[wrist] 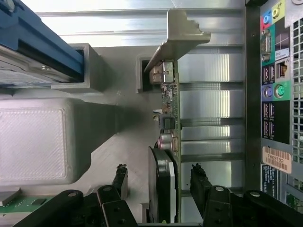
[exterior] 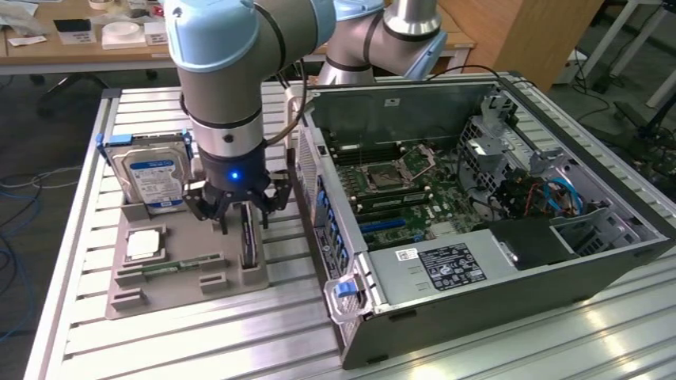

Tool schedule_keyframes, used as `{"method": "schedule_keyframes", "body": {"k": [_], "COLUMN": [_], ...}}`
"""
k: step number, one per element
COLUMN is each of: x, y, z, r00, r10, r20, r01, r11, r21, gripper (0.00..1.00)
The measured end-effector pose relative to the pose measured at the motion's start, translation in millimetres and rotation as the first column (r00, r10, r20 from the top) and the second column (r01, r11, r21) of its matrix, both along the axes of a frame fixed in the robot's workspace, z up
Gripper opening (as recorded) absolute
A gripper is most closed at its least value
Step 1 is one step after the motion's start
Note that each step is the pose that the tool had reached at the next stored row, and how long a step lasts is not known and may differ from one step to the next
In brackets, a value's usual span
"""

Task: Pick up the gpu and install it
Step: 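Pick up the gpu and move the gpu toward the slot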

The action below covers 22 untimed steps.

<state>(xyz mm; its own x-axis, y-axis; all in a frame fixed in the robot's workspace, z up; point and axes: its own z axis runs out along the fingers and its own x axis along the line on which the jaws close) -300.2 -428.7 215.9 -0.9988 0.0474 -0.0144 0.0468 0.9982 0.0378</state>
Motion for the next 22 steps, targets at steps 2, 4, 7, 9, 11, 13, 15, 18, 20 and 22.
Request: {"method": "schedule_keyframes", "body": {"k": [2,4,7,9,11,13,15,18,20,22], "x": [-0.1,-0.1,-0.1,-0.1,-0.1,-0.1,0.6,1.6,2.3,2.4], "y": [0.1,0.1,0.1,0.1,0.1,0.1,0.2,0.1,0.1,0.1], "z": [-3.4,-5.6,-5.7,-5.8,-5.8,-5.8,-5.8,-5.8,-5.8,-5.8], "r00": [1.0,0.9999,0.9999,0.9999,0.9999,0.9999,0.9999,0.9999,0.9999,0.9999], "r10": [0.006,0.011,0.011,0.011,0.011,0.011,0.011,0.011,0.011,0.011], "r20": [0.0009,0.0012,0.0011,0.0012,0.0012,0.0012,0.0013,0.0012,0.0012,0.0012], "r01": [-0.006,-0.011,-0.011,-0.011,-0.011,-0.011,-0.011,-0.011,-0.011,-0.011], "r11": [1.0,0.9999,0.9999,0.9999,0.9999,0.9999,0.9999,0.9999,0.9999,0.9999], "r21": [0.0,0.0,-0.0001,0.0,0.0,-0.0001,0.0,-0.0002,-0.0002,-0.0003], "gripper": [0.65,0.65,0.65,0.65,0.64,0.56,0.55,0.48,0.48,0.47]}}
